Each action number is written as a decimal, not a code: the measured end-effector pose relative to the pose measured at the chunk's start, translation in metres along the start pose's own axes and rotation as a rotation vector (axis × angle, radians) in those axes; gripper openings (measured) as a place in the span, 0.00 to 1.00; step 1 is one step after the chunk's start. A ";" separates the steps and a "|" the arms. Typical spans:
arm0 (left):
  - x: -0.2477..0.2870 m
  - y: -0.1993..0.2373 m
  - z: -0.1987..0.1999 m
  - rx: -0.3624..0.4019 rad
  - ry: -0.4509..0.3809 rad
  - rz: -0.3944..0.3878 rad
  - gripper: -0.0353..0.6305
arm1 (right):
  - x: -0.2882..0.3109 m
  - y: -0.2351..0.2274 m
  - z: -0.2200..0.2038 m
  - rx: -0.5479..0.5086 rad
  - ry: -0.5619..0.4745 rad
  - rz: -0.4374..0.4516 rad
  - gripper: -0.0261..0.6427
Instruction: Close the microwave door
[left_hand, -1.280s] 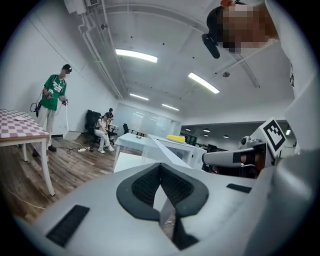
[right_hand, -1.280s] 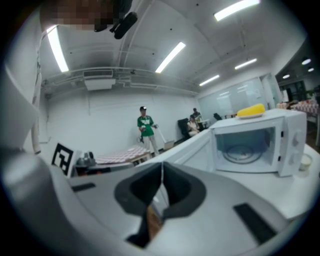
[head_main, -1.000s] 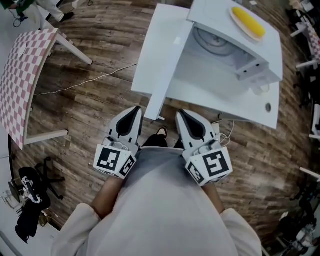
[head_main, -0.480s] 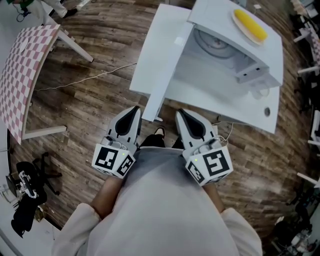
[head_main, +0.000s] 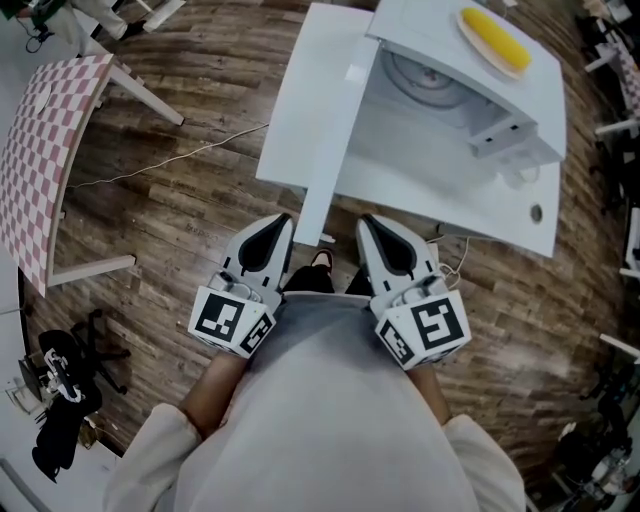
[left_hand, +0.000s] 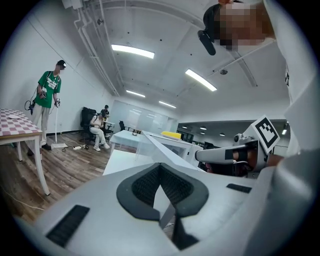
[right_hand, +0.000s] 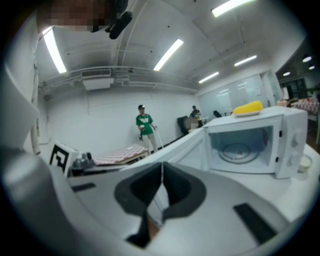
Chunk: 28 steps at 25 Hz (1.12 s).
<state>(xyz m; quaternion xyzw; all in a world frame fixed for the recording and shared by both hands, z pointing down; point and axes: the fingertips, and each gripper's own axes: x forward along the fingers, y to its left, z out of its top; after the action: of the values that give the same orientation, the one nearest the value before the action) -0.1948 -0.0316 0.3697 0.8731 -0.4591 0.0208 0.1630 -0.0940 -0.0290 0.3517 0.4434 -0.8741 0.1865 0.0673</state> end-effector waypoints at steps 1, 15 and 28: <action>0.001 -0.002 0.000 -0.002 0.002 -0.010 0.08 | -0.001 -0.001 0.000 0.002 -0.001 -0.006 0.08; 0.017 -0.028 -0.002 0.016 0.025 -0.098 0.08 | -0.019 -0.019 -0.003 0.031 -0.017 -0.071 0.08; 0.032 -0.045 -0.005 0.008 0.046 -0.150 0.08 | -0.032 -0.034 -0.004 0.049 -0.023 -0.111 0.08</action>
<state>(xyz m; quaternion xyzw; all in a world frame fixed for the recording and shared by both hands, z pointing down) -0.1395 -0.0325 0.3684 0.9049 -0.3885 0.0303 0.1709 -0.0480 -0.0218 0.3553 0.4948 -0.8441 0.1988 0.0568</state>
